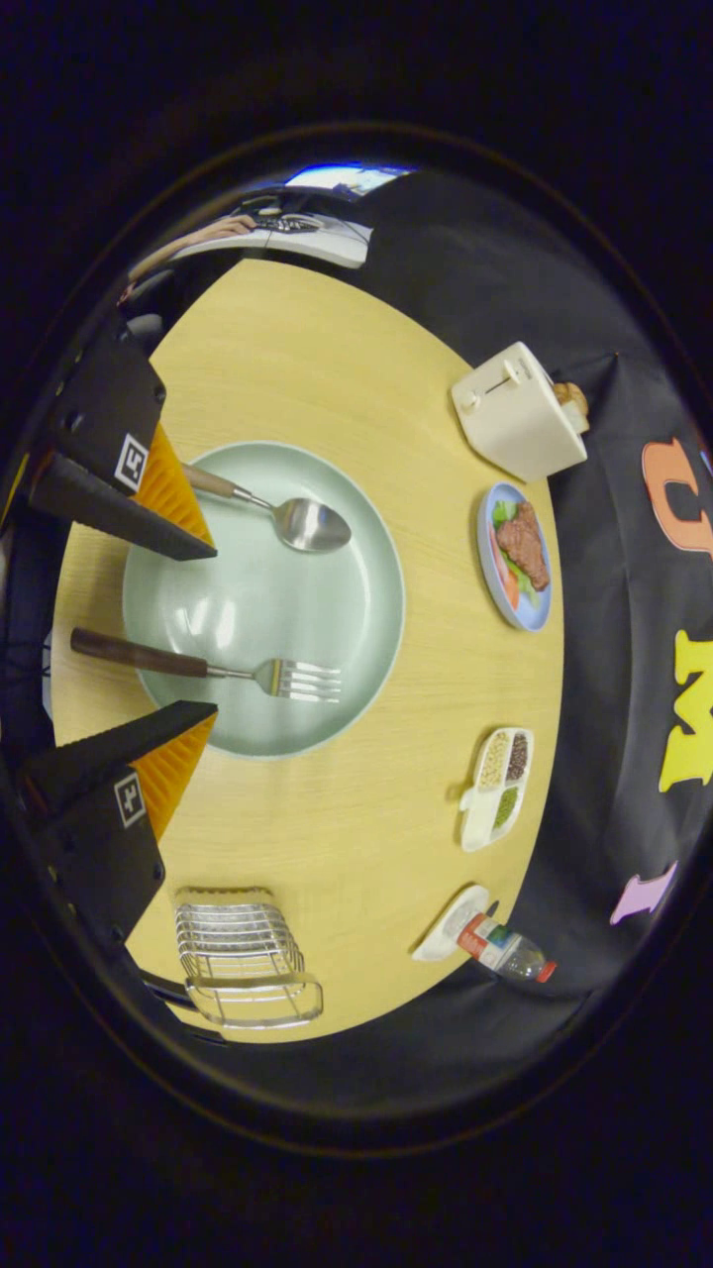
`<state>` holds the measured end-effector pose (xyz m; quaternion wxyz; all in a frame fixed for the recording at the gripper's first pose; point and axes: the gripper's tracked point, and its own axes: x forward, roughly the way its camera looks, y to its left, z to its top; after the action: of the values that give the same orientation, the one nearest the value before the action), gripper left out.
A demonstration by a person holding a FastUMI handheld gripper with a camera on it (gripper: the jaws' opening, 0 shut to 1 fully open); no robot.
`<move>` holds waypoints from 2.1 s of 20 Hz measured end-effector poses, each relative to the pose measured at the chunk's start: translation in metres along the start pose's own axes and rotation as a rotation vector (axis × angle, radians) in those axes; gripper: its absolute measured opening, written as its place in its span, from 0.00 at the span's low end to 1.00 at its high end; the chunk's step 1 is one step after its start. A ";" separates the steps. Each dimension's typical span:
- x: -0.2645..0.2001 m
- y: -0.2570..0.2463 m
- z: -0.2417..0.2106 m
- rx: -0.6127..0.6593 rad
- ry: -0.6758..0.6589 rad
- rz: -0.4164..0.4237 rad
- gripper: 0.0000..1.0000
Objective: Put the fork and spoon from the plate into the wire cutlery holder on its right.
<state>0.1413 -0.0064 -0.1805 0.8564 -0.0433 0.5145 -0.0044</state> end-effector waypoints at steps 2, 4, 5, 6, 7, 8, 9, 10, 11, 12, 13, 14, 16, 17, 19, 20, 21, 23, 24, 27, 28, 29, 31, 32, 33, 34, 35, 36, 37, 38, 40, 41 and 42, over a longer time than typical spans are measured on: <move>0.007 -0.003 -0.001 0.011 0.027 -0.019 0.81; 0.012 -0.003 -0.003 0.018 0.060 -0.022 0.71; 0.017 -0.002 -0.005 0.021 0.073 -0.025 0.65; 0.020 -0.003 -0.006 0.023 0.085 -0.033 0.58; 0.023 -0.005 -0.007 0.026 0.094 -0.038 0.49; 0.025 -0.004 -0.009 0.028 0.104 -0.038 0.44; 0.026 -0.003 -0.009 0.034 0.110 -0.031 0.39; 0.028 -0.003 -0.008 0.035 0.123 -0.025 0.33; 0.028 -0.002 -0.010 0.043 0.130 -0.021 0.22; 0.031 -0.003 -0.011 0.042 0.138 -0.020 0.20; 0.030 -0.004 -0.010 0.050 0.130 -0.018 0.17; 0.028 -0.005 -0.010 0.045 0.135 -0.030 0.12; 0.025 -0.008 -0.010 0.048 0.123 -0.028 0.07; 0.023 -0.009 -0.009 0.055 0.115 -0.025 0.03; 0.014 -0.010 -0.004 0.055 0.090 -0.012 0.03; 0.008 -0.012 -0.001 0.052 0.075 -0.007 0.03; 0.002 -0.012 0.000 0.048 0.060 -0.005 0.03; -0.012 -0.017 0.005 0.050 0.032 0.004 0.03; -0.019 -0.019 0.007 0.050 0.021 0.010 0.03; -0.043 -0.036 0.010 0.055 -0.020 0.014 0.02; -0.051 -0.044 0.011 0.059 -0.032 0.015 0.03; -0.058 -0.053 0.010 0.066 -0.042 0.012 0.03; -0.076 -0.077 0.009 0.084 -0.064 0.000 0.03; -0.084 -0.092 0.008 0.093 -0.073 -0.011 0.03; -0.091 -0.106 0.007 0.105 -0.084 -0.021 0.03; -0.099 -0.121 0.006 0.116 -0.093 -0.030 0.02; -0.105 -0.135 0.005 0.127 -0.100 -0.038 0.02; -0.112 -0.148 0.003 0.139 -0.105 -0.046 0.03; -0.116 -0.161 0.000 0.146 -0.108 -0.056 0.02; -0.118 -0.172 -0.002 0.146 -0.107 -0.066 0.03; -0.121 -0.191 -0.007 0.142 -0.100 -0.084 0.02; -0.121 -0.199 -0.009 0.144 -0.095 -0.089 0.02; -0.120 -0.203 -0.012 0.147 -0.090 -0.091 0.02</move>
<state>0.0820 -0.2037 -0.0641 0.8783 -0.0039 0.4714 -0.0794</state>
